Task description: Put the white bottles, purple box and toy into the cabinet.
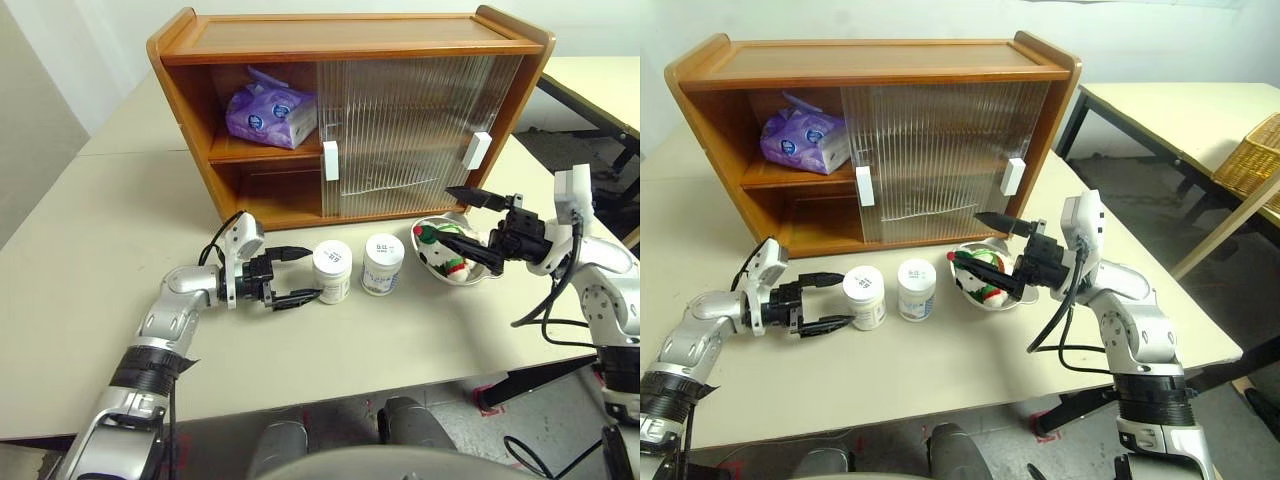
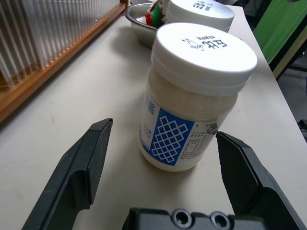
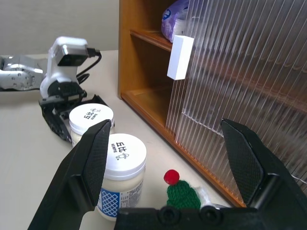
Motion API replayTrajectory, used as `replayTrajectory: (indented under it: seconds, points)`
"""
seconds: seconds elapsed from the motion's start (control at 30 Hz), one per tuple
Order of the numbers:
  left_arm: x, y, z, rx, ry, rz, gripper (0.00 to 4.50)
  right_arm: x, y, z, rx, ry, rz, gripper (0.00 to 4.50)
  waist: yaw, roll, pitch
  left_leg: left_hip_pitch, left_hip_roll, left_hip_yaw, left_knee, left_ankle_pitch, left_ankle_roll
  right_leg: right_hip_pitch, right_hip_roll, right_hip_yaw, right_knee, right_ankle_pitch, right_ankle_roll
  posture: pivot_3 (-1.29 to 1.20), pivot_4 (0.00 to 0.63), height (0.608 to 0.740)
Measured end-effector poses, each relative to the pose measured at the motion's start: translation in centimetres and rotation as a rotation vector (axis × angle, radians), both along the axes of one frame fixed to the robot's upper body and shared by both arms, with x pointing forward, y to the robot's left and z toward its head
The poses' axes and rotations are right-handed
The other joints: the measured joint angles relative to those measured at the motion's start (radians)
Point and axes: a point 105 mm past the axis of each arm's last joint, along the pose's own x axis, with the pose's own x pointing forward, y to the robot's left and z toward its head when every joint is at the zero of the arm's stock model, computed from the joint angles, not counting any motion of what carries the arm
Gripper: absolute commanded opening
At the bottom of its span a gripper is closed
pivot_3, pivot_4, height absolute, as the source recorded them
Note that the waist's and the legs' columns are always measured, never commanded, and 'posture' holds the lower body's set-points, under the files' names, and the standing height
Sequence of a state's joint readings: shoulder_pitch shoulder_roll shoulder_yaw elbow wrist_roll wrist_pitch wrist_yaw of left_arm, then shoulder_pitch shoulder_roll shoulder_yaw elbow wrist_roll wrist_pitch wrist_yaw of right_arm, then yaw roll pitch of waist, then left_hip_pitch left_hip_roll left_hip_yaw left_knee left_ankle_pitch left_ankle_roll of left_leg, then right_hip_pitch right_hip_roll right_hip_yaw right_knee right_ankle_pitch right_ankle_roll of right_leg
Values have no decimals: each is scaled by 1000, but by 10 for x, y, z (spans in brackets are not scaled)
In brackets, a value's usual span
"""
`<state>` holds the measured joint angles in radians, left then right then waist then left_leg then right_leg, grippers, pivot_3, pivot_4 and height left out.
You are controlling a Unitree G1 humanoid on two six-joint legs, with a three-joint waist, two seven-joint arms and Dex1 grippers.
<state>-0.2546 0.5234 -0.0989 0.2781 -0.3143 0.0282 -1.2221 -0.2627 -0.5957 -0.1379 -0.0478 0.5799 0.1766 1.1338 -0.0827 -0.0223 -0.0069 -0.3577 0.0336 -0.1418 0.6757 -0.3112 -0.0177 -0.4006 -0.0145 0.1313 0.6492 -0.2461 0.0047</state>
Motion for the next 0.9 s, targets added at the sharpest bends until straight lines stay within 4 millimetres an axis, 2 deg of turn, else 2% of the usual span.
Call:
replayTrajectory:
  seconds: [0.9]
  points:
    - [5,-27,-8,-59,5,-9,4453,-2,2,2,-4,-8,4,4500,-5,0,0,0,0,0,1,0,1,0,0,0,0,0,1,-202,0,740]
